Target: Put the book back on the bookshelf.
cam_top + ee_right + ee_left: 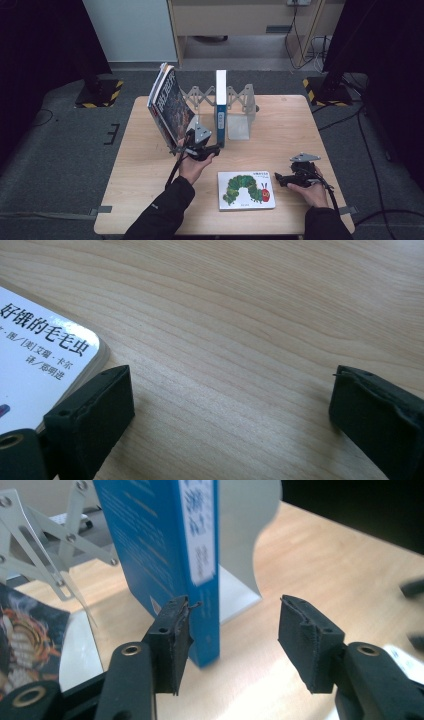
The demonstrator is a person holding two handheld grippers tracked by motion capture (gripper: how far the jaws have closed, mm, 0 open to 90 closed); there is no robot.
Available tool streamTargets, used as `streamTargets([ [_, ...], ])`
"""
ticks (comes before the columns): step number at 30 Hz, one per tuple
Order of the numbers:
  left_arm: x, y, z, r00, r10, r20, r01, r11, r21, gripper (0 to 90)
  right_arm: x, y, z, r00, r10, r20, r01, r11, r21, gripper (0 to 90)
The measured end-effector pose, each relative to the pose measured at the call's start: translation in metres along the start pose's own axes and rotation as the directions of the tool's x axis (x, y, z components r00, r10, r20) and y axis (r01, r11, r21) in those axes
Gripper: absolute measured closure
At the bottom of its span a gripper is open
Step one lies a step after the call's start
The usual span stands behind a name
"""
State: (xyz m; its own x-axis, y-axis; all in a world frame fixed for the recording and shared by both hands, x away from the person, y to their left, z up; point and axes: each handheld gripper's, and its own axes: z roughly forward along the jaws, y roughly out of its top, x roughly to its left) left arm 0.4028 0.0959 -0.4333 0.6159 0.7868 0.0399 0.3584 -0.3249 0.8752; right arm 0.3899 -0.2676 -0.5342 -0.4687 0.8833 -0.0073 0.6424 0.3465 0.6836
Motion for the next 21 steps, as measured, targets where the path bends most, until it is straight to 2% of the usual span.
streamTargets([
  [4, -0.006, -0.015, -0.012, 0.9990, 0.037, 0.025, -0.038, 0.9989, 0.029, 41.4, -0.001, 0.001, -0.006, 0.9996, 0.028, -0.001, -0.028, 1.000, -0.013, 5.1],
  [7, -0.009, -0.027, -0.020, 0.9981, 0.048, 0.039, -0.050, 0.9974, 0.053, 39.2, -0.001, 0.001, -0.009, 0.9997, 0.025, -0.005, -0.025, 0.999, -0.020, 5.7],
  [11, -0.011, -0.042, -0.027, 0.9974, 0.003, 0.072, -0.009, 0.9965, 0.083, 36.7, 0.003, 0.001, -0.015, 0.9992, 0.032, -0.023, -0.033, 0.999, -0.035, 6.1],
  [14, -0.012, -0.053, -0.030, 0.9951, -0.015, 0.098, 0.004, 0.9937, 0.112, 34.8, 0.009, 0.003, -0.020, 0.9989, 0.025, -0.039, -0.027, 0.999, -0.046, 6.3],
  [21, -0.011, -0.077, -0.027, 0.9905, -0.067, 0.120, 0.046, 0.9849, 0.167, 33.3, 0.026, 0.005, -0.025, 0.9965, 0.014, -0.082, -0.018, 0.999, -0.045, 6.8],
])
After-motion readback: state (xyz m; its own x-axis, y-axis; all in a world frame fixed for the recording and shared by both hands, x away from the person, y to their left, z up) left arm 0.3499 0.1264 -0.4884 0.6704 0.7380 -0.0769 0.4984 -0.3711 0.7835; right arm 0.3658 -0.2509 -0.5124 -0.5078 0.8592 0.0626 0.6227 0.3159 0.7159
